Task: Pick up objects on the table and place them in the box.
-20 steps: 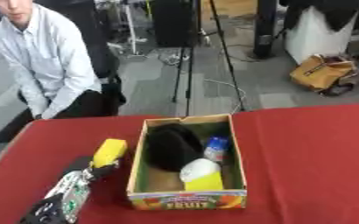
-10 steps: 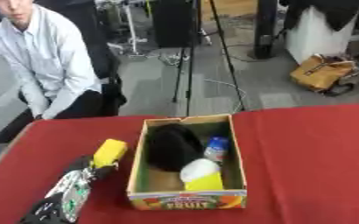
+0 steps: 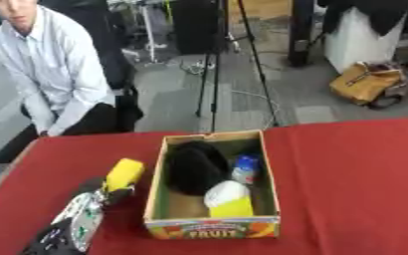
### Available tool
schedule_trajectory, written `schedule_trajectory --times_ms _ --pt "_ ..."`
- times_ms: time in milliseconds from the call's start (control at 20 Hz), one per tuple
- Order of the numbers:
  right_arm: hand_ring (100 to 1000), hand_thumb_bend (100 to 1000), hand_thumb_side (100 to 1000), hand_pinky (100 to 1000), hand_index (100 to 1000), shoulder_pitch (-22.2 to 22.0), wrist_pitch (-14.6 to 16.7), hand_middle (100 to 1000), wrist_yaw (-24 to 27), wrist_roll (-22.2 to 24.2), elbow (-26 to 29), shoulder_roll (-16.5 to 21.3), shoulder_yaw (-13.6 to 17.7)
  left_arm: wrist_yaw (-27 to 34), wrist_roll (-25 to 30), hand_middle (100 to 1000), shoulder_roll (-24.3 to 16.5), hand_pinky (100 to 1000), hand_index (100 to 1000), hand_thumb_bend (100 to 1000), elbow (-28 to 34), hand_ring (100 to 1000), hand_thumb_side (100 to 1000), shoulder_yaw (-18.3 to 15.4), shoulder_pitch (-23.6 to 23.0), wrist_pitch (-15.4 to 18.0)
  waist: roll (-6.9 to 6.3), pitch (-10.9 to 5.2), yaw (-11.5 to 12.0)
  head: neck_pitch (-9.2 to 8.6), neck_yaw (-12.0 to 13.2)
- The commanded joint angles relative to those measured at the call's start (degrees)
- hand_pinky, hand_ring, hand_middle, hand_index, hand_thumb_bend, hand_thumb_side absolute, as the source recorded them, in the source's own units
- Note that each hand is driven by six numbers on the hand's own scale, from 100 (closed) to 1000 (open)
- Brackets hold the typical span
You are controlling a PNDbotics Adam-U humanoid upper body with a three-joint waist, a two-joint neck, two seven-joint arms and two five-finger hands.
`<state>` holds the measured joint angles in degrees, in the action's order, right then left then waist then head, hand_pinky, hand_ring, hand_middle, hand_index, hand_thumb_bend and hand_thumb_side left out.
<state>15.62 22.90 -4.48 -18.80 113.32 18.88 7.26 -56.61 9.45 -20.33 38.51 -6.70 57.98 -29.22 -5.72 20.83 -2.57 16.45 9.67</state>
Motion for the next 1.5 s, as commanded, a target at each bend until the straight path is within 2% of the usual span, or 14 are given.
schedule_trajectory --times_ms 50,200,700,1200,1500 --pt "894 100 1000 956 746 0.38 0.02 709 0.22 -0.11 1.27 0.63 0.31 0.56 0.26 836 -0.44 989 769 180 -0.19 911 788 -0.22 0.78 -0.49 0.32 -1.34 -0.06 -0.37 0.08" --pt "896 100 1000 957 747 0.4 0.02 709 0.31 -0.11 1.27 0.63 0.29 1.27 0.4 807 -0.38 981 758 121 -0.13 902 724 -0.3 0.8 -0.43 0.34 -1.33 -0.06 -0.43 0.02" --pt "898 100 1000 962 746 0.28 -0.13 708 0.31 -0.18 1.27 0.53 0.34 3.34 0.5 779 -0.19 975 708 100 1.49 889 668 -0.22 0.75 0.21 0.46 -1.43 0.1 -0.47 -0.28" --pt "897 100 1000 964 746 0.1 -0.38 709 0.09 -0.18 1.27 0.42 0.3 3.33 0.87 742 -0.12 970 645 100 6.44 868 693 -0.54 0.63 -0.08 0.54 -1.87 0.49 -0.35 -0.47" --pt "897 100 1000 965 745 0.14 -0.43 709 0.12 0.0 1.27 0.25 0.19 3.4 1.09 722 -0.01 965 611 100 8.4 854 676 -0.76 0.63 -0.33 0.71 -2.09 0.83 -0.3 -0.65"
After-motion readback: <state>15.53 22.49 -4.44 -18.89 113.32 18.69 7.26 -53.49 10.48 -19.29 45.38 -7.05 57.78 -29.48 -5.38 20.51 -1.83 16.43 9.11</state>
